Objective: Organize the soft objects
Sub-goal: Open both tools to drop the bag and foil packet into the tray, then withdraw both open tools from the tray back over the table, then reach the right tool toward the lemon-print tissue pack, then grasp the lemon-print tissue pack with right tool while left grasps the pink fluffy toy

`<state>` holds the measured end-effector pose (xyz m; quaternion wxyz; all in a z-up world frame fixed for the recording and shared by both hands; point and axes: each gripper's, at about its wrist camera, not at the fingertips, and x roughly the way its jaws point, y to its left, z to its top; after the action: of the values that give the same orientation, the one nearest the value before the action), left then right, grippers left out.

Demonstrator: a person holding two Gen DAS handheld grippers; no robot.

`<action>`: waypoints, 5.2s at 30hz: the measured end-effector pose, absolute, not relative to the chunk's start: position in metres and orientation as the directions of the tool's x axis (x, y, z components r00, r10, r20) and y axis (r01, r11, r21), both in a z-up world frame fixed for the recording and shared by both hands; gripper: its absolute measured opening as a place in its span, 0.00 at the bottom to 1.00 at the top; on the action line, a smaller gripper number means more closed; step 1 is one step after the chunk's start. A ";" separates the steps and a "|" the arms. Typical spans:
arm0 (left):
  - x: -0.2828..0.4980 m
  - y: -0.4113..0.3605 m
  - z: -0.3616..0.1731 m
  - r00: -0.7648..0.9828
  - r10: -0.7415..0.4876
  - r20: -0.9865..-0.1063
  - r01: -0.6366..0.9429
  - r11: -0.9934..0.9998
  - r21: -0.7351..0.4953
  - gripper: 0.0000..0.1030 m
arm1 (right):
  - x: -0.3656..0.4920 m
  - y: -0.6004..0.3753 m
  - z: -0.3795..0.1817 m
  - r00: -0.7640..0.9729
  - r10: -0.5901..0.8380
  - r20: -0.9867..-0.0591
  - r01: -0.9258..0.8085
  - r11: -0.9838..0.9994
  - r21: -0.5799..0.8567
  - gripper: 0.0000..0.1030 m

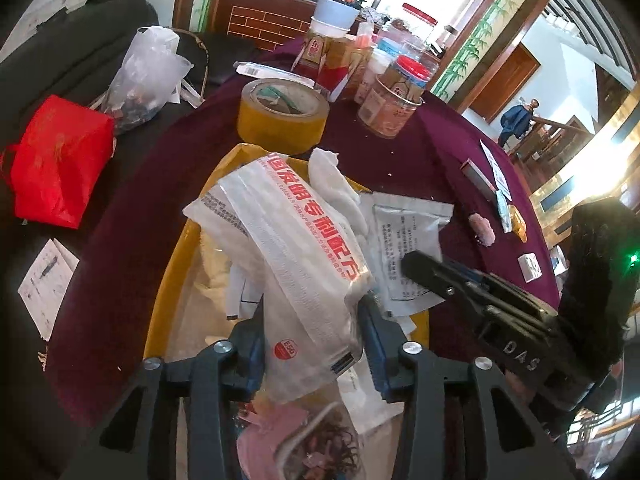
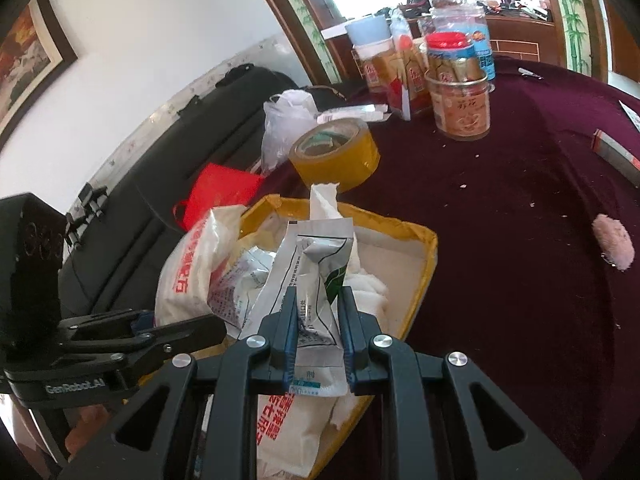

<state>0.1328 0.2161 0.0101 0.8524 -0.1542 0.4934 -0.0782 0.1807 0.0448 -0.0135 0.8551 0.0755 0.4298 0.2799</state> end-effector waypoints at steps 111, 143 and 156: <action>0.150 -0.035 0.002 0.388 -0.381 -0.839 0.203 0.924 -0.325 0.84 | 0.244 -0.319 -0.059 0.568 -0.150 -0.809 0.490 0.852 0.185 0.56; 0.285 -0.079 -0.044 0.314 -0.303 -0.900 0.059 0.952 -0.300 0.23 | 0.232 -0.292 -0.033 0.693 0.099 -0.714 0.255 0.893 0.372 0.35; 0.172 -0.018 0.016 0.372 -0.446 -0.814 0.105 0.891 -0.441 0.23 | 0.231 -0.250 -0.031 0.714 0.254 -0.653 0.023 0.923 0.384 0.35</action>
<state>0.1715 -0.0180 0.0160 0.8126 -0.1600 0.5341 -0.1695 0.2308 -0.2496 -0.0313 0.9069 0.1852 0.3730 0.0637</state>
